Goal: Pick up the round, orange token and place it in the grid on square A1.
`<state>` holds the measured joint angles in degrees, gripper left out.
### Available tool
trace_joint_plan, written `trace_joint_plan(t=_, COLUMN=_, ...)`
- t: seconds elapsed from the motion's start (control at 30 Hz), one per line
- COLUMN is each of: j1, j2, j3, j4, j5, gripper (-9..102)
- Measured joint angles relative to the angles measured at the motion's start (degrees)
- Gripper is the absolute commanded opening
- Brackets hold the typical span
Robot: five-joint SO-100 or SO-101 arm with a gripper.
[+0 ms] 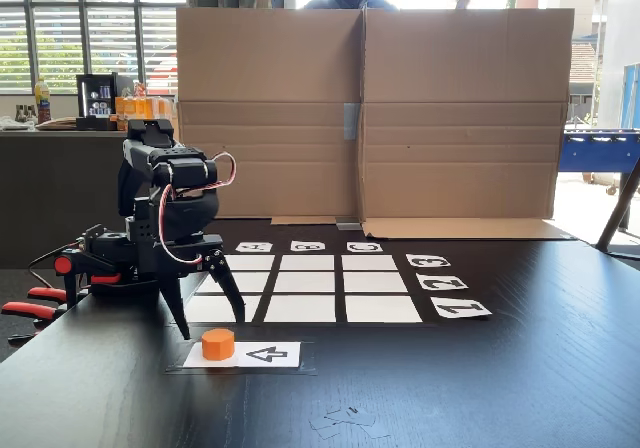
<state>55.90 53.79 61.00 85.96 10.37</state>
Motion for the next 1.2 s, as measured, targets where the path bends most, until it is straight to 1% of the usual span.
trace_joint_plan(t=0.67, j1=0.00, j2=-4.39, j3=-3.87, j4=0.26, j5=0.00, gripper=27)
trace_joint_plan(t=0.8, j1=0.00, j2=-4.66, j3=-3.87, j4=0.35, j5=0.00, gripper=24)
trace_joint_plan(t=1.0, j1=0.00, j2=-4.66, j3=-3.87, j4=0.35, j5=0.18, gripper=15)
trace_joint_plan(t=1.2, j1=0.00, j2=-4.66, j3=-4.57, j4=0.35, j5=0.70, gripper=12)
